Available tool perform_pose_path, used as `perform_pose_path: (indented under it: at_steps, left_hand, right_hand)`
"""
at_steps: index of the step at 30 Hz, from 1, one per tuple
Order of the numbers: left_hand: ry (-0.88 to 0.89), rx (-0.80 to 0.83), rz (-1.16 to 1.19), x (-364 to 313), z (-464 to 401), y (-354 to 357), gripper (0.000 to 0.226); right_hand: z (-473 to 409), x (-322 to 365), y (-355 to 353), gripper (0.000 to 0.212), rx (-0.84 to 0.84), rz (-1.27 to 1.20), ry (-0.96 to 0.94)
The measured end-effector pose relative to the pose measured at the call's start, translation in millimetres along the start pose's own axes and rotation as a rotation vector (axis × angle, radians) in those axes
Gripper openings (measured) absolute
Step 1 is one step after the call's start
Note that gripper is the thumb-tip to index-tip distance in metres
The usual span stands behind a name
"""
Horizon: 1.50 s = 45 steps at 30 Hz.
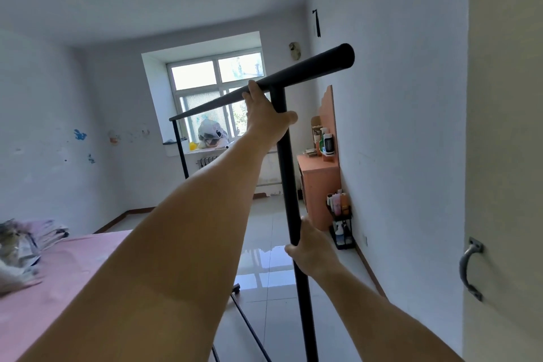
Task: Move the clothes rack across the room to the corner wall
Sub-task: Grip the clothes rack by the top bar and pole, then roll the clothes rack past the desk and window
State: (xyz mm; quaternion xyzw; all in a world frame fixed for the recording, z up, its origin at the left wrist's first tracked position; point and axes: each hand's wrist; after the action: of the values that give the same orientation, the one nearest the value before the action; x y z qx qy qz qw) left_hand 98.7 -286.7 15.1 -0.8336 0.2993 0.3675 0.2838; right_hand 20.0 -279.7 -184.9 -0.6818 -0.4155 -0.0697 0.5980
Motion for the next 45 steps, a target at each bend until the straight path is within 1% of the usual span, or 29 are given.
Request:
perform_pose_path:
  at_steps: [5,7,9,11,12,14,16,18,19,20,22,23,26,29,36,41,45]
  left_hand:
    - [0.012,0.028,0.017,-28,36,6,0.103]
    - [0.022,0.033,0.013,-39,50,11,0.106]
    - [0.043,0.030,0.031,-50,65,14,0.107]
    - [0.047,0.032,0.027,-53,70,18,0.105]
    - [0.048,0.026,0.008,-55,70,16,0.104]
    - [0.044,0.019,-0.043,-55,69,10,0.101]
    - [0.048,0.014,-0.077,-53,65,2,0.096]
    - [0.051,0.027,-0.086,-49,61,-5,0.092]
    - [0.041,0.036,-0.081,-46,58,-8,0.092]
    - [0.031,0.042,-0.076,-43,56,-9,0.094]
    - [0.011,0.053,-0.065,-36,47,-15,0.099]
    - [0.007,0.060,-0.061,-34,45,-16,0.100]
    - [0.012,0.061,-0.062,-20,30,-25,0.097]
    - [0.008,0.058,-0.071,-1,9,-35,0.103]
    - [0.011,0.092,-0.057,45,-48,-44,0.105]
    - [0.034,0.105,-0.047,75,-87,-51,0.101]
    - [0.053,0.102,-0.066,103,-122,-58,0.098]
  right_hand:
    - [38,-11,-19,0.049,-0.004,0.007,-0.001]
    - [49,-18,-24,0.046,-0.005,-0.003,0.021]
    - [57,-24,-31,0.035,0.011,-0.019,0.031]
    - [58,-30,-31,0.016,0.038,-0.043,0.049]
    - [57,-29,-31,0.018,0.054,-0.074,0.045]
    - [56,-29,-25,0.027,0.088,-0.221,0.052]
    - [55,-27,-19,0.023,0.124,-0.474,0.084]
    - [54,-24,-14,0.014,0.187,-0.704,0.084]
    - [52,-23,-11,0.011,0.212,-0.755,0.083]
    - [50,-21,-8,0.013,0.227,-0.779,0.084]
    - [40,-15,0,0.024,0.215,-0.788,0.129]
    - [35,-13,4,0.026,0.191,-0.770,0.164]
    - [16,0,22,0.020,0.118,-0.698,0.216]
    - [-6,11,40,0.016,0.071,-0.656,0.215]
    - [-65,27,80,0.020,-0.030,-0.624,0.222]
    - [-106,36,103,0.017,-0.056,-0.628,0.223]
    - [-141,46,121,0.015,-0.035,-0.647,0.236]
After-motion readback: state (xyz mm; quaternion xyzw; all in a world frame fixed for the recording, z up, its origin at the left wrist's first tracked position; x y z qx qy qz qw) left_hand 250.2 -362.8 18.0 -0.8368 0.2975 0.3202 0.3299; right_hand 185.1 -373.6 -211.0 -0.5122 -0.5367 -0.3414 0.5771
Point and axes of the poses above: each hand's wrist, its own z-axis away from the middle knuckle, its own y-axis out of the palm, x = y × z, and after that the axes turned 9 degrees about z, right-handed
